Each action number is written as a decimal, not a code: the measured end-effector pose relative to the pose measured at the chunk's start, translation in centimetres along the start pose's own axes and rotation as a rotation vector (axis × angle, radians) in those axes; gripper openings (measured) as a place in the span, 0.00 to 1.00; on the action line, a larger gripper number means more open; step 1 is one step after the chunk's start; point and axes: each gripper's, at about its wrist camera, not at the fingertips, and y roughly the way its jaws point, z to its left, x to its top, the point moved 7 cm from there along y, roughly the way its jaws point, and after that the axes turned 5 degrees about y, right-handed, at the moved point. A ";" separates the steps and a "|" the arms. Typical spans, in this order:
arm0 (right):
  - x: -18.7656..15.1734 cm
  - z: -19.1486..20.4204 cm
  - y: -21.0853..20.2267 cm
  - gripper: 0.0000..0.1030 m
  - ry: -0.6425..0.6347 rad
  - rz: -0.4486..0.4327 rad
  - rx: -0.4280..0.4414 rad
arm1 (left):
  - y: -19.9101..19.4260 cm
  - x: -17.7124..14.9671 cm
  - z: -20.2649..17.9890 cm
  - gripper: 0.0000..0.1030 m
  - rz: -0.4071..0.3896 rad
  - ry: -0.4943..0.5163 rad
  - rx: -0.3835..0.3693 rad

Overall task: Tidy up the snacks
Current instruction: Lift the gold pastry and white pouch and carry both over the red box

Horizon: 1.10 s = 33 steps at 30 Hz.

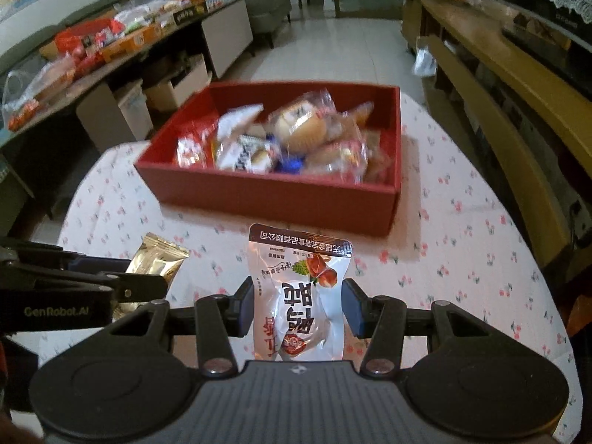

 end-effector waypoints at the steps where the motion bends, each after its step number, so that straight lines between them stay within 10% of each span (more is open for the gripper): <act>1: 0.5 0.1 -0.2 0.59 0.005 -0.012 0.004 | -0.2 0.5 0.0 0.44 -0.010 0.004 -0.002; 33: 12.9 -0.2 6.5 0.59 0.131 -0.115 0.030 | 5.3 13.0 3.3 0.44 -0.101 -0.054 0.031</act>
